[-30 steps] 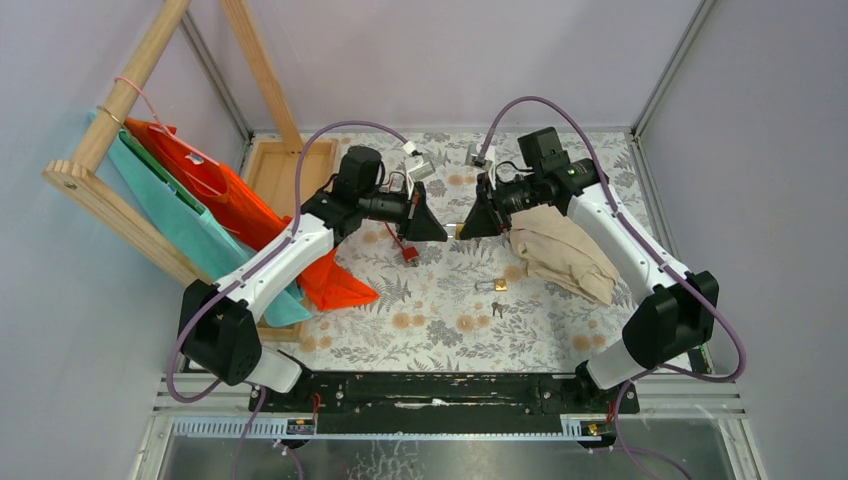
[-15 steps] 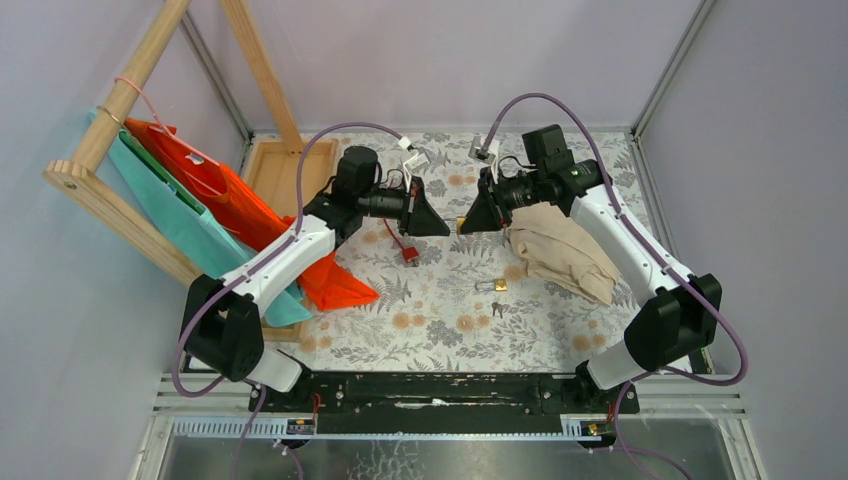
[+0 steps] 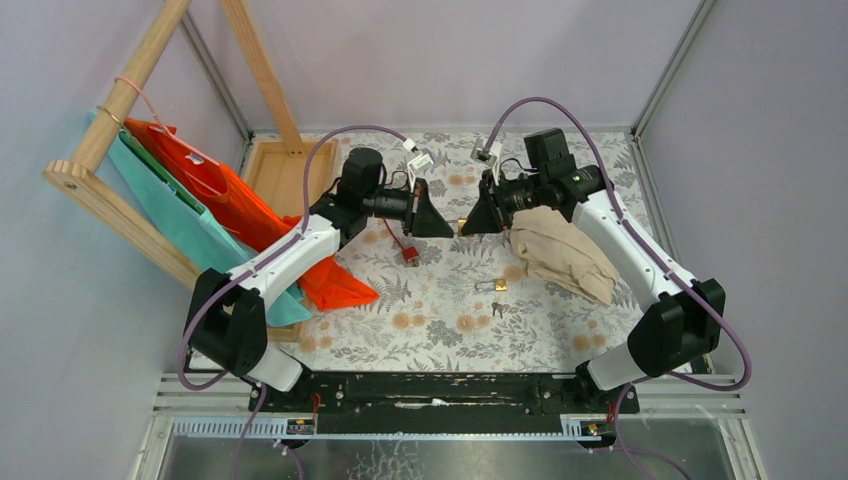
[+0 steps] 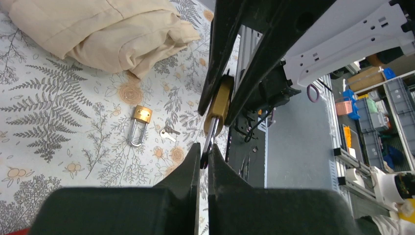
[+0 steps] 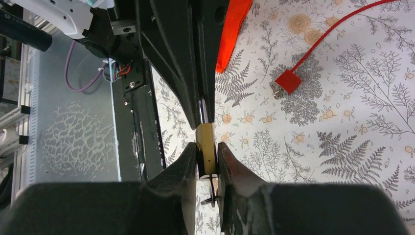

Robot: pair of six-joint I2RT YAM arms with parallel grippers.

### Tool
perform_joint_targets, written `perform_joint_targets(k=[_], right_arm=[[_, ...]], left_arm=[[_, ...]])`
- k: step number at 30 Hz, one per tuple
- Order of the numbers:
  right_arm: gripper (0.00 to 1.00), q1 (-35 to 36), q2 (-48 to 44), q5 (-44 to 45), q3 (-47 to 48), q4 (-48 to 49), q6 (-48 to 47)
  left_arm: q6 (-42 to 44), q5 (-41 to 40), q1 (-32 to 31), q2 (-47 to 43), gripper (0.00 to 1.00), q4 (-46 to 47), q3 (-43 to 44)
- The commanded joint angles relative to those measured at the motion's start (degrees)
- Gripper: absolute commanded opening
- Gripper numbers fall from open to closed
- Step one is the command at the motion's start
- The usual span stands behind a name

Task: Lock with the key
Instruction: Lock the lock.

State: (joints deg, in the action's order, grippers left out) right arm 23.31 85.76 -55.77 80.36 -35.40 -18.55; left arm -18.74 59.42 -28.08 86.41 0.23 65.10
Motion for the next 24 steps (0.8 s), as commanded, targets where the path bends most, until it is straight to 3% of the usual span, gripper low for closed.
perform_joint_targets(k=[1, 9, 17, 21, 23, 24], right_arm=[[0.00, 4.21, -0.67, -5.08, 0.63, 14.54, 2.47], [0.00, 4.90, -0.68, -4.96, 0.99, 13.25, 0.40], [0.01, 4.79, -2.44, -1.61, -1.27, 9.95, -3.71], [0.15, 4.68, -2.74, 0.46, -1.41, 7.55, -5.76], [0.29, 4.30, -3.23, 1.50, -1.59, 6.16, -7.19], [0.41, 3.94, -3.49, 1.88, -1.78, 5.43, -7.69]], left_arm=[[-3.99, 2.96, -8.03, 1.66, 0.00, 10.34, 1.31], [-4.58, 3.77, -10.59, 2.87, 0.00, 11.43, 1.15], [5.36, 1.66, -10.01, 0.83, 0.00, 2.11, 2.11], [9.41, 0.24, -7.83, 0.16, 0.00, -0.94, 2.21], [10.61, -0.27, -6.21, -0.36, 0.00, -1.61, 1.82], [11.36, -0.59, -5.36, -0.62, 0.00, -2.12, 1.75]])
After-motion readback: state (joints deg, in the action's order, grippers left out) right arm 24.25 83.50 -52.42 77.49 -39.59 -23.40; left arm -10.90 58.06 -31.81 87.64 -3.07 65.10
